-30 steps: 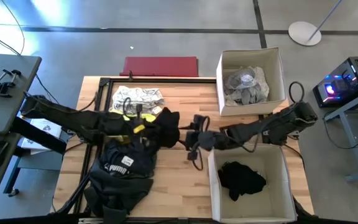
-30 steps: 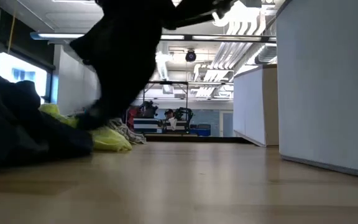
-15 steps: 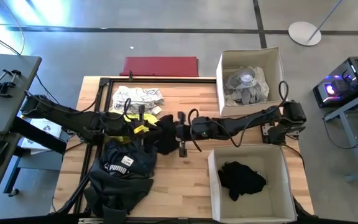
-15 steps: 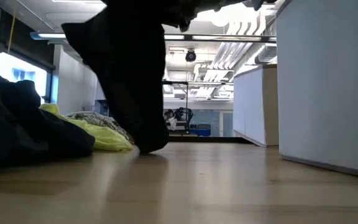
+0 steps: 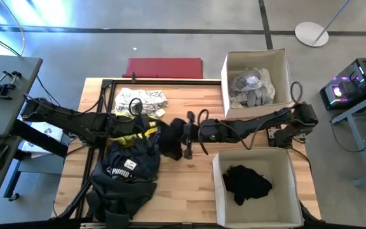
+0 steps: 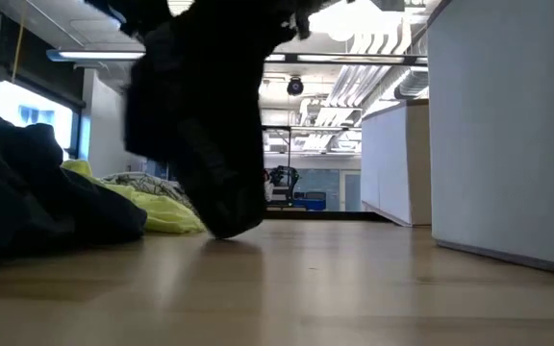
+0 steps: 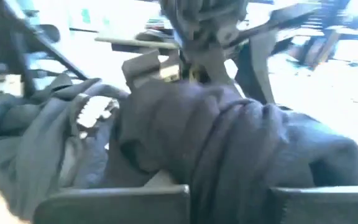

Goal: Sort clothes
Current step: Put the black underwear in the top white bin

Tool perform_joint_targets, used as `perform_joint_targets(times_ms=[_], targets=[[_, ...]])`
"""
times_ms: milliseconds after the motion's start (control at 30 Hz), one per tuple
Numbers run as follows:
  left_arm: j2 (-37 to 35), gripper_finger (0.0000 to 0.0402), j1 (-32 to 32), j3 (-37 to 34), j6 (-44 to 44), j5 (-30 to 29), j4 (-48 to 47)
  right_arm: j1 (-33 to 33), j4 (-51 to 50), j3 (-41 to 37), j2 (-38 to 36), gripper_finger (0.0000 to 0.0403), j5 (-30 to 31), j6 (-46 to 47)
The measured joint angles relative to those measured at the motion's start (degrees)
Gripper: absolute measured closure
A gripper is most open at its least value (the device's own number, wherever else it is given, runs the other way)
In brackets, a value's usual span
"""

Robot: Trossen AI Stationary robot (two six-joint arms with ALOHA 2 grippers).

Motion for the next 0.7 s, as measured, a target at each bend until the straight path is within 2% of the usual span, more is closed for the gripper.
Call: perform_joint_targets(times_ms=[133, 300, 400, 567, 633, 700], targets=[[-0.6, 0.0303, 1.2, 0.0, -6.9, -5.3, -10.1, 1.7, -5.2, 0.0, -6.7, 0.0399, 10.4, -1.9], [-0.4, 0.0292, 0.9, -0.8, -14.5, -5.4, -16.8, 3.4, -5.4, 0.0, -17.3, 0.0399, 22.8, -10.1], [-0.4, 0.0291, -0.2, -2.9, -17.4, -5.3, -14.7, 2.8, -5.7, 0.0, -24.0, 0.0400, 30.9, -19.3], [-0.4, 0.0291, -2.3, -7.6, -17.8, -5.3, -6.2, -1.1, -7.3, 0.1, -33.6, 0.0401, 51.3, -31.9], [-0.4, 0.0291, -2.5, -8.9, -16.7, -5.4, -2.7, -4.1, -10.0, 0.1, -36.9, 0.0401, 56.9, -33.5], [-0.4, 0.0291, -2.5, -9.1, -15.5, -5.4, -1.2, -7.6, -15.1, 0.1, -39.7, 0.0402, 59.2, -31.5]])
